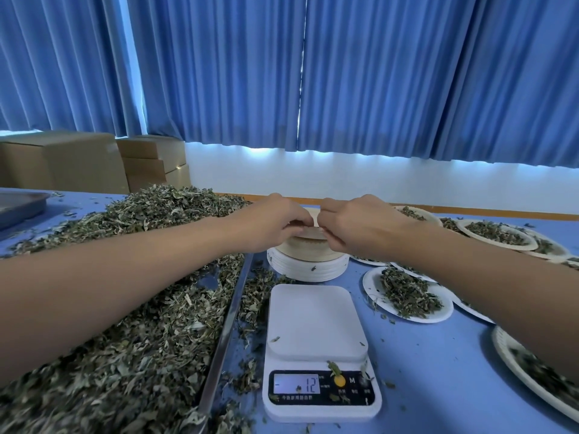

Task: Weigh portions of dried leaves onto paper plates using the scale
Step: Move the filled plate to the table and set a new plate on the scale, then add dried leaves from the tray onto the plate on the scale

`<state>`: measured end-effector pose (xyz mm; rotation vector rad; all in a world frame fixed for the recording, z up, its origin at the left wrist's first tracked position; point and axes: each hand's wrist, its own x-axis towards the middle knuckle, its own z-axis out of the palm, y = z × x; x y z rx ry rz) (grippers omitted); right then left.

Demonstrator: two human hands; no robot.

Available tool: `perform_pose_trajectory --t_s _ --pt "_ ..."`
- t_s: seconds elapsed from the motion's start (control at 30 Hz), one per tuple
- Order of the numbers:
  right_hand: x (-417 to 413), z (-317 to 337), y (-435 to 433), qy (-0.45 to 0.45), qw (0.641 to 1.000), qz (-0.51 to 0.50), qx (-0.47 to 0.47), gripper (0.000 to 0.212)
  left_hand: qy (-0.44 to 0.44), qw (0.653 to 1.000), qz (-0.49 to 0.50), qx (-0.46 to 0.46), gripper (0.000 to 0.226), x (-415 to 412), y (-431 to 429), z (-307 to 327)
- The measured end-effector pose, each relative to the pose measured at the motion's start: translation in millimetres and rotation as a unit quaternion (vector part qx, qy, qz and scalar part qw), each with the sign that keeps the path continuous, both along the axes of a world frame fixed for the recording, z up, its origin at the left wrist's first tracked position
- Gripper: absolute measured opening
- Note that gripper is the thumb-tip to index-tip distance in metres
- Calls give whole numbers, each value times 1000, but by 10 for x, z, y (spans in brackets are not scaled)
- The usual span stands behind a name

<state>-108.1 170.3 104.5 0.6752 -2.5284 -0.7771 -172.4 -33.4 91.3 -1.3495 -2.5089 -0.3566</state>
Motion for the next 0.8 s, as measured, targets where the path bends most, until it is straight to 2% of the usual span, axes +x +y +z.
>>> perform_pose_trajectory --t_s 0.1,0.27,0.4,0.5,0.6,0.7,0.77,0.8 --pt "-84 -24 -16 -12 999 -32 -40 21 -18 1000 6 15 16 -2 36 15" --pt "-244 -173 -67 -40 991 -60 -113 22 -24 998 51 20 27 -97 142 -46" --pt "-367 -309 -31 -38 985 -85 -147 26 -45 997 57 26 17 -170 197 -123" --pt "-394 -326 -11 -13 984 -80 -159 20 -17 997 72 30 19 -183 177 -127" --pt "-296 -271 -46 24 984 -77 -159 18 82 992 96 13 21 -94 149 -82" --pt "-37 -263 -48 59 978 -20 -200 14 149 985 70 51 21 133 37 -94" --pt "236 -399 -8 89 972 64 -207 11 163 984 42 64 21 351 -99 -199" --pt "379 -506 14 107 968 106 -198 17 167 984 22 58 20 466 -176 -279"
